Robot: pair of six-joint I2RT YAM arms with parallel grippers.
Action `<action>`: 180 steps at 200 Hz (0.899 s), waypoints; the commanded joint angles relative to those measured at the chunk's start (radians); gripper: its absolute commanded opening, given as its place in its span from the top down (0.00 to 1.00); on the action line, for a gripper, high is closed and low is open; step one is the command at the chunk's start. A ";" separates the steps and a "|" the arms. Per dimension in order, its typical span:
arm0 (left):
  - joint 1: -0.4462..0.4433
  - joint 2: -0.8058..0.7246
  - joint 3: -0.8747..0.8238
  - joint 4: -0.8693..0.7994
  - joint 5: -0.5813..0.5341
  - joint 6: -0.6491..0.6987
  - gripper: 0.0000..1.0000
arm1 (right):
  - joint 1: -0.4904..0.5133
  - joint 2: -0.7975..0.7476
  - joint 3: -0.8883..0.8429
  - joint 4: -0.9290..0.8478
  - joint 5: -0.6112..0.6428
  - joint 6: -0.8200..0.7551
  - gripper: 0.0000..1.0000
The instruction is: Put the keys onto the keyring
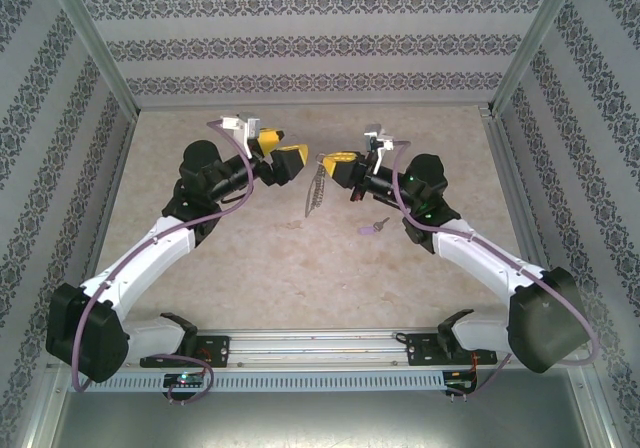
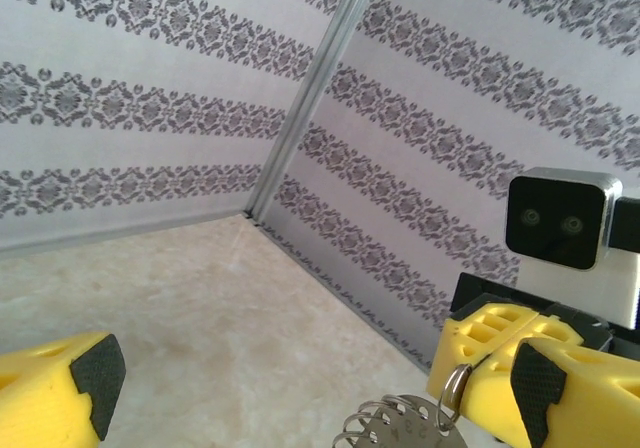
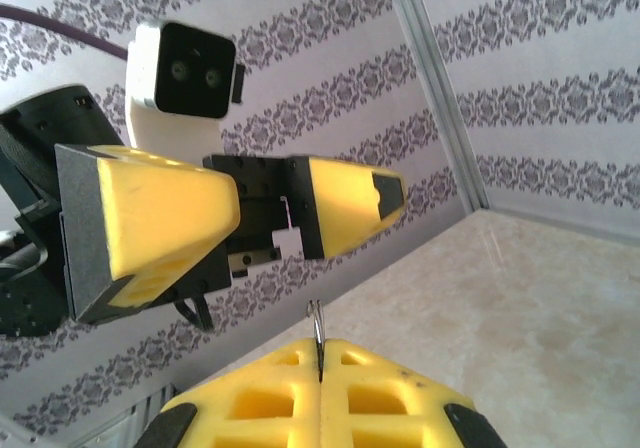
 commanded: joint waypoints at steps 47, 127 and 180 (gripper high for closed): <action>-0.006 -0.010 -0.062 0.257 0.013 -0.238 0.10 | 0.008 -0.049 -0.003 0.229 0.172 0.061 1.00; -0.009 0.072 0.006 0.348 0.105 -0.311 0.40 | -0.001 0.057 0.077 0.352 0.086 0.197 1.00; -0.012 0.094 0.023 0.406 0.143 -0.336 0.47 | -0.016 0.126 0.107 0.422 0.044 0.278 1.00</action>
